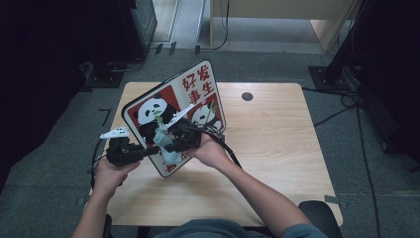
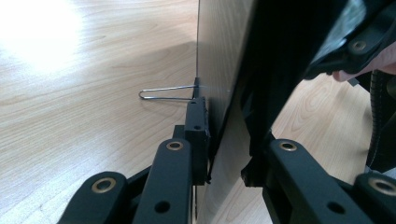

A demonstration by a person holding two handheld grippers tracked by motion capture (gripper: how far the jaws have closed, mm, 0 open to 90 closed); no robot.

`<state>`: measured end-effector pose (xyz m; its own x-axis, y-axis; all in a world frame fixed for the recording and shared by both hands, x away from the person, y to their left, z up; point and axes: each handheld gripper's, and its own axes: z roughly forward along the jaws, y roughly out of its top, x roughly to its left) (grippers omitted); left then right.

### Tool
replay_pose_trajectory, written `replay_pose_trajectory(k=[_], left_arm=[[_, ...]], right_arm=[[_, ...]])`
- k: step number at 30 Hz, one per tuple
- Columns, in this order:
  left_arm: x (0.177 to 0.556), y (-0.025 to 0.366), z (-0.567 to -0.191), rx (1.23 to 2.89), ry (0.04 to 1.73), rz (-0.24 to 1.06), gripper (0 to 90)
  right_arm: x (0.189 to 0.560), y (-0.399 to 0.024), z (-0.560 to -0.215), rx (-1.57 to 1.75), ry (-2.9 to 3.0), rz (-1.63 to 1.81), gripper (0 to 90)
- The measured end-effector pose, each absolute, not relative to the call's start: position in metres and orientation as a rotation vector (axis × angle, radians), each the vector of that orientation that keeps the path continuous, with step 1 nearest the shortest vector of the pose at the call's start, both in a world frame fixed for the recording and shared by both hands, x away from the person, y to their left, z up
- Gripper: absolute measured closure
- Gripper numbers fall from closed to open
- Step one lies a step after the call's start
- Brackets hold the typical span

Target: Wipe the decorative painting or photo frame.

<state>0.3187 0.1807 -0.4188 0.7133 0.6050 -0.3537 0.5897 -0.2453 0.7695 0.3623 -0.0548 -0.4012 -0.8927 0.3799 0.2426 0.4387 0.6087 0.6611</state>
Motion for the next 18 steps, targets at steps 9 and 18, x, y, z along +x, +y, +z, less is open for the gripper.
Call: replay_pose_trajectory(k=[9, 18], left_arm=[[0.318, 0.182, -0.418, 1.929, 0.919, 0.014, 77.6], [0.317, 0.182, -0.418, 1.929, 0.919, 0.014, 77.7]], right_arm=[[0.357, -0.054, -0.415, -0.709, -2.750, -1.142, 79.5], [0.351, -0.053, -0.428, -0.703, -2.759, -1.114, 79.5]])
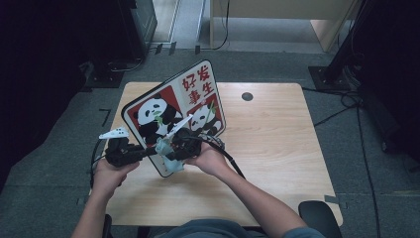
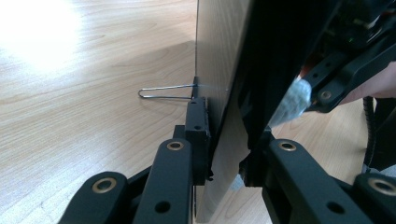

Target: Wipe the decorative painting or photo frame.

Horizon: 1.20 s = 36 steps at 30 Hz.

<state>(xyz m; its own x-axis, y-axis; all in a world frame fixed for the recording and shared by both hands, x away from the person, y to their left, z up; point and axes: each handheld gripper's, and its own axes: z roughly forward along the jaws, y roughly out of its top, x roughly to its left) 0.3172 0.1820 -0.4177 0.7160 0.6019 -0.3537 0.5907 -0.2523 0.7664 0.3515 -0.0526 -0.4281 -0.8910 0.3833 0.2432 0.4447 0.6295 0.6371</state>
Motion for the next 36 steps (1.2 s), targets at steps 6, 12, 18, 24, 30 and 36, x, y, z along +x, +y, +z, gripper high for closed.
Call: replay_pose_trajectory(k=[6, 12, 18, 24, 30, 36], left_arm=[[0.317, 0.182, -0.418, 1.928, 0.918, 0.012, 77.6], [0.318, 0.183, -0.418, 1.922, 0.920, 0.006, 77.4], [0.318, 0.187, -0.417, 1.909, 0.928, 0.007, 74.1], [0.314, 0.192, -0.414, 1.902, 0.924, 0.007, 72.6], [0.308, 0.198, -0.413, 1.899, 0.937, 0.025, 72.2], [0.300, 0.206, -0.411, 1.887, 0.948, 0.037, 72.7]], right_arm=[[0.349, -0.054, -0.441, -0.704, -2.763, -1.079, 79.5], [0.348, -0.056, -0.453, -0.716, -2.759, -1.042, 79.4], [0.348, -0.057, -0.447, -0.712, -2.720, -1.059, 79.5], [0.349, -0.058, -0.429, -0.679, -2.727, -1.106, 79.5], [0.356, -0.060, -0.401, -0.676, -2.722, -1.131, 79.5], [0.366, -0.061, -0.375, -0.676, -2.714, -1.152, 79.6]])
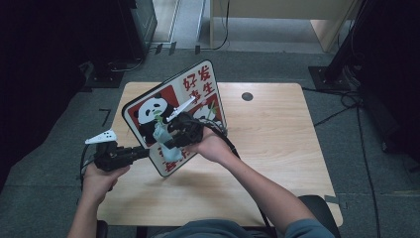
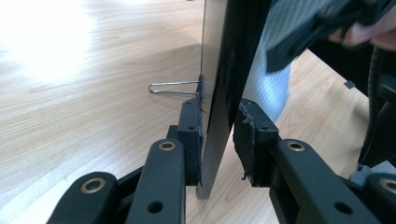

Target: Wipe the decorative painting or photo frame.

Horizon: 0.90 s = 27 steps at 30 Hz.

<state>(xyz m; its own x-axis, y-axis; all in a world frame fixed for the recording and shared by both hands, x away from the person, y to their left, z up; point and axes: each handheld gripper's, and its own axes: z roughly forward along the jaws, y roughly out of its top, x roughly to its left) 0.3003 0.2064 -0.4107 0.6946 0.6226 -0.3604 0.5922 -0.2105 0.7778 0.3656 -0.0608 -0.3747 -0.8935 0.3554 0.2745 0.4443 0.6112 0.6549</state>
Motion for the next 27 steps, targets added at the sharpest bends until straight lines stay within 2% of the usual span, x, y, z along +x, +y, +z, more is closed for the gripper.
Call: replay_pose_trajectory(k=[13, 18, 27], left_arm=[[0.294, 0.230, -0.404, 1.842, 0.946, 0.043, 76.2], [0.302, 0.233, -0.407, 1.837, 0.976, 0.048, 79.8], [0.315, 0.233, -0.408, 1.819, 0.986, 0.071, 80.0]], right_arm=[[0.372, -0.048, -0.322, -0.617, -2.752, -1.185, 79.5], [0.373, -0.040, -0.301, -0.592, -2.767, -1.192, 79.5], [0.372, -0.019, -0.270, -0.552, -2.796, -1.207, 79.4]])
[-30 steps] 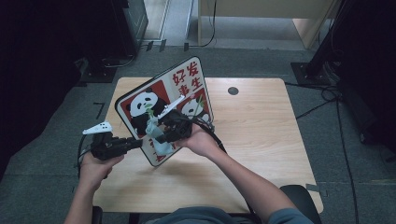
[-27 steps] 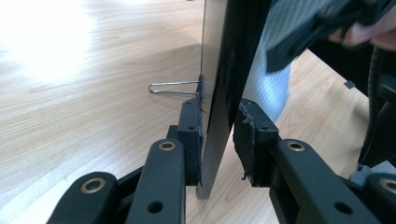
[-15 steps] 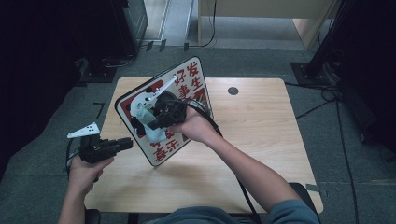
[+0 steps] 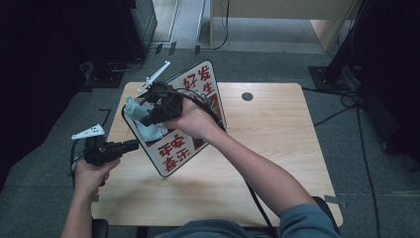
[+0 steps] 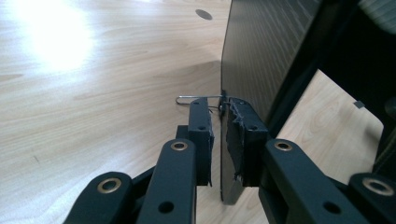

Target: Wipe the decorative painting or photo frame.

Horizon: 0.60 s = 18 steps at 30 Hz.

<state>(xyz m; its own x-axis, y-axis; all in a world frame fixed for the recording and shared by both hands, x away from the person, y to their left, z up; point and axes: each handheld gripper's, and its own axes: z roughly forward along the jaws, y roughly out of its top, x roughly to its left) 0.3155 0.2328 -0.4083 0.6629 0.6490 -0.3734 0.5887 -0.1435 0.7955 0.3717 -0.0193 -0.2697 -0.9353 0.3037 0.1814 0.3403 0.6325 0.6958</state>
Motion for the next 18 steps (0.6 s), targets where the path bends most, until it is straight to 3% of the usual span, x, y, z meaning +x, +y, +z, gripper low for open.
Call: replay_pose_trajectory(k=[18], left_arm=[[0.328, 0.221, -0.404, 1.796, 0.925, 0.064, 78.9]], right_arm=[[0.375, -0.001, -0.261, -0.567, -2.824, -1.232, 78.8]])
